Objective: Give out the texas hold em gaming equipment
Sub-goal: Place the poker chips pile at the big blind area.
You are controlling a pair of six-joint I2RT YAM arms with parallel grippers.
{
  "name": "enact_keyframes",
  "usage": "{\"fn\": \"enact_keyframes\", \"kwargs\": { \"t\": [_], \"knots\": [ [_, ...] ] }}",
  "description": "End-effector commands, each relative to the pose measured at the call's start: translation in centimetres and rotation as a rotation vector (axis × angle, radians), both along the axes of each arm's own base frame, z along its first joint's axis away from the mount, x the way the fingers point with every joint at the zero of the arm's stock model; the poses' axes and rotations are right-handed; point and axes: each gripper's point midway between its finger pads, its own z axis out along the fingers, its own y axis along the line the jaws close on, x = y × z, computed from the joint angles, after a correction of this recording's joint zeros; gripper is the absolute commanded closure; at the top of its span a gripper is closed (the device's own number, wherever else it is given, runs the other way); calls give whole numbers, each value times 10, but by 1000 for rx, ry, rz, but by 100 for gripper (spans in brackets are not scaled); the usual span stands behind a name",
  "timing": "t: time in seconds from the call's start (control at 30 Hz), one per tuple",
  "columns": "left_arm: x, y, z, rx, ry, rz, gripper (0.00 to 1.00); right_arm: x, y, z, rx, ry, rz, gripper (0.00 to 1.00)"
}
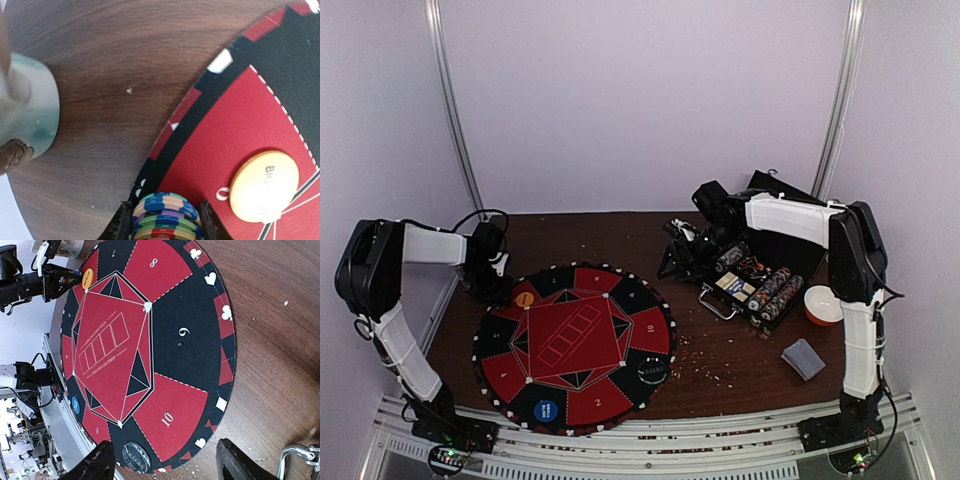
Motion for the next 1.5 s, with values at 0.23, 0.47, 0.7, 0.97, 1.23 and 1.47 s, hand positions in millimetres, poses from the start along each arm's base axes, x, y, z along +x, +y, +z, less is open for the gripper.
{"fn": "enact_keyframes", "kwargs": {
  "t": [0.23, 0.47, 0.7, 0.97, 1.23, 1.47],
  "knots": [
    [-15, -4, -15, -34, 69, -15, 80, -1, -5, 25, 12, -40, -3, 29],
    [-12, -4, -9, -30, 53, -18, 51, -1, -6, 28, 11, -46, -4, 29],
    [-9, -6, 0, -36, 40, -45, 37, -2, -6, 29, 8, -48, -4, 29],
    [-4, -10, 26, -28, 23, -121, 17, -2, -7, 29, 5, -48, -1, 28],
    [1, -10, 54, -11, -2, -177, 5, -3, -7, 29, 4, -47, 3, 28],
    [17, -22, 98, -28, -98, -287, 4, -5, -8, 28, 0, -49, 15, 28]
  ]
}}
